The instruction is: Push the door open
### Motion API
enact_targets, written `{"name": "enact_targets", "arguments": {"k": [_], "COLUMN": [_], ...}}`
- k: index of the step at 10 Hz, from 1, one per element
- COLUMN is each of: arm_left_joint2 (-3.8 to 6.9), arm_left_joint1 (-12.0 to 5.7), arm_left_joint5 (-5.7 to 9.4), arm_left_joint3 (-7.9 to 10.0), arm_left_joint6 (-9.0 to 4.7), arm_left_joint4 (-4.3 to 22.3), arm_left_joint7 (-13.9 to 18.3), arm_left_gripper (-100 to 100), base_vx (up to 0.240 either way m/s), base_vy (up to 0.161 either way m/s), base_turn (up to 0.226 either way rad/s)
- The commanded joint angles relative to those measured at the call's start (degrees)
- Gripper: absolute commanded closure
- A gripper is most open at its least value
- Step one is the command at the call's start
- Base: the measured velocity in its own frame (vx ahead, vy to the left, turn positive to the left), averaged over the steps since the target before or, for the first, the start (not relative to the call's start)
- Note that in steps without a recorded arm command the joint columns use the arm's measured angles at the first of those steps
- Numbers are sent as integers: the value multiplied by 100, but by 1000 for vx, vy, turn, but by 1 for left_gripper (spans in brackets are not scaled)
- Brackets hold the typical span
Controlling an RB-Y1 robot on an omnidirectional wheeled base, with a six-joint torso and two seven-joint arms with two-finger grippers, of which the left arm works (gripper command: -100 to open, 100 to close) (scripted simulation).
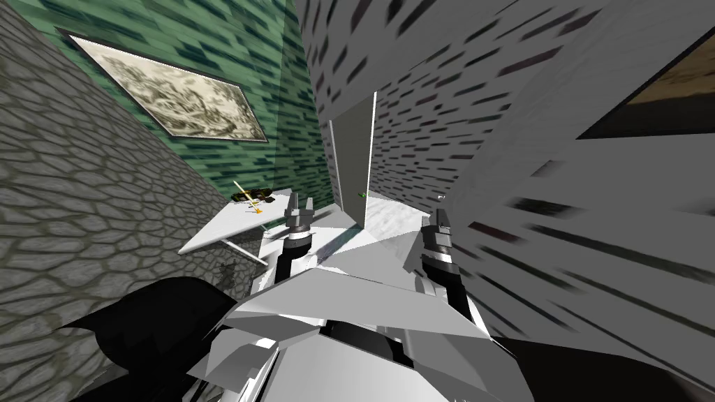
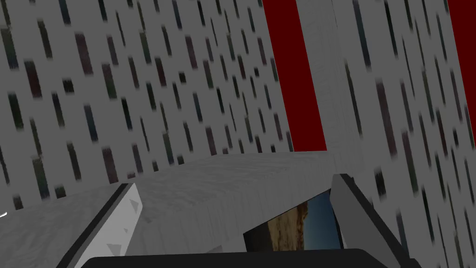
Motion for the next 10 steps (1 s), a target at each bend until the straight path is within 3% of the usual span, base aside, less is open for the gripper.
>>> {"name": "enact_targets", "arguments": {"k": [1, 10], "arm_left_joint2": [55, 241], "arm_left_joint1": [-82, -458], "arm_left_joint5": [-19, -106], "arm_left_joint3": [-44, -248], "arm_left_joint6": [-28, -158], "arm_left_joint4": [200, 1115], "arm_left_joint7": [19, 104], "arm_left_gripper": [-100, -100], "base_vx": [79, 88], "base_vy": [135, 20], "base_turn": [-30, -20]}}
